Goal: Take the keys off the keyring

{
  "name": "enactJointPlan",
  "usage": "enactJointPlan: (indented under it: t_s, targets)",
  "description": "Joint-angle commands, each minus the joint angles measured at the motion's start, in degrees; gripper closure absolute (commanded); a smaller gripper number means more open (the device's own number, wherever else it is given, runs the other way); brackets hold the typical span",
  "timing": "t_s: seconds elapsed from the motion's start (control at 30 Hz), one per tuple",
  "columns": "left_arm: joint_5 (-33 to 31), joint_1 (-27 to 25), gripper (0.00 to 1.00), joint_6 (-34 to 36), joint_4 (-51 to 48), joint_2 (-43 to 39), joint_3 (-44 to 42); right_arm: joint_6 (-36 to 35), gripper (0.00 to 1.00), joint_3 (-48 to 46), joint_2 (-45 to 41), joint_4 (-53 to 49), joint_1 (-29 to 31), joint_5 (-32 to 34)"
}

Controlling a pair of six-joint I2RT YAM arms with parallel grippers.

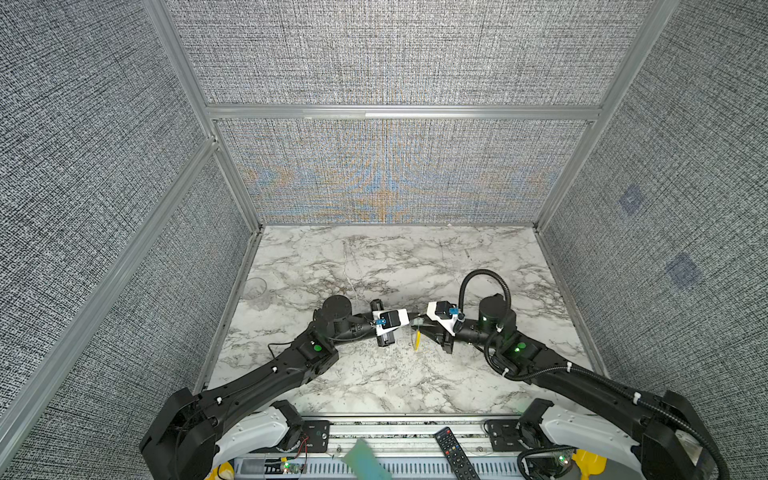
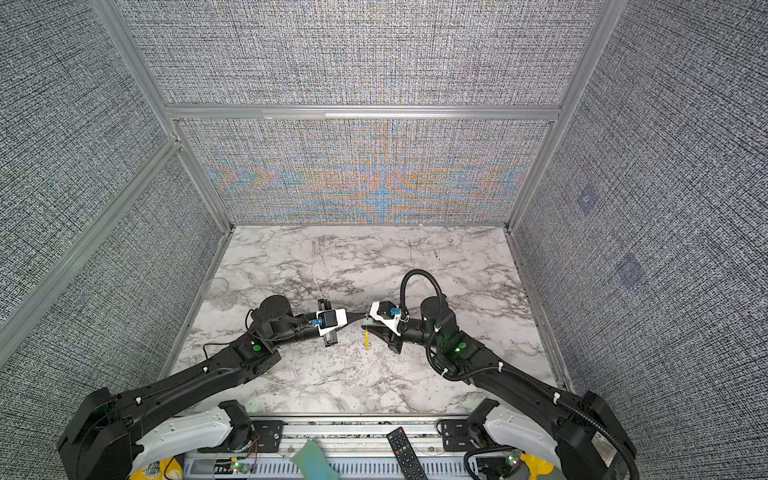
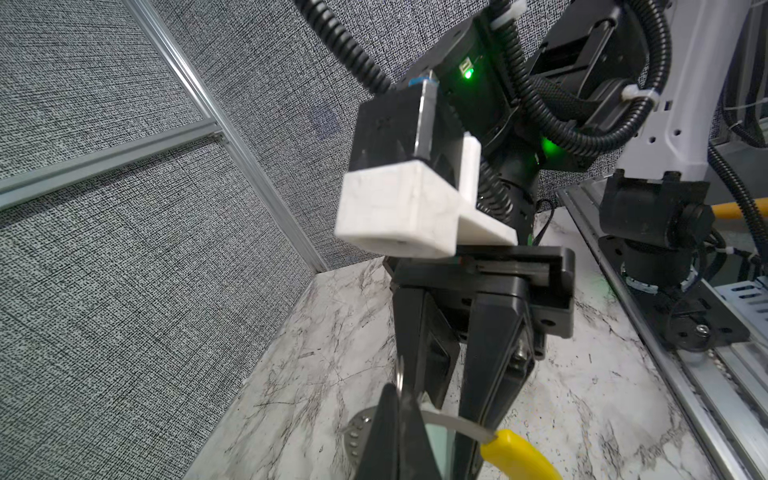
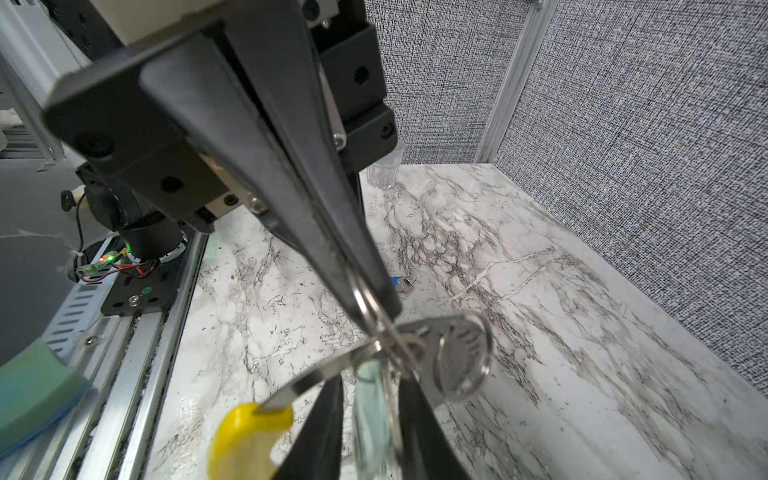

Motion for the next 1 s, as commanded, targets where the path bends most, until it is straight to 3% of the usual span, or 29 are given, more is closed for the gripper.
enactJointPlan:
  t_s: [0.0, 0.37, 0.97]
  targets:
    - [0.4, 0.0, 1.0, -0.6, 2.5, 0.0, 0.0, 0.8, 0.79, -0.2, -0.1, 1.9, 0.1, -0.4]
    - [-1.4, -0.1, 1.0, 1.0, 1.0, -0.5, 0.0, -0.2, 1.0, -0.1, -0.3, 0.0, 0.1, -0.9]
    - [-13.3, -0.2, 1.0, 4.2, 4.8, -1.4, -1.6, -8.1, 1.0, 2.9, -1.2, -13.0, 0.3, 11.2]
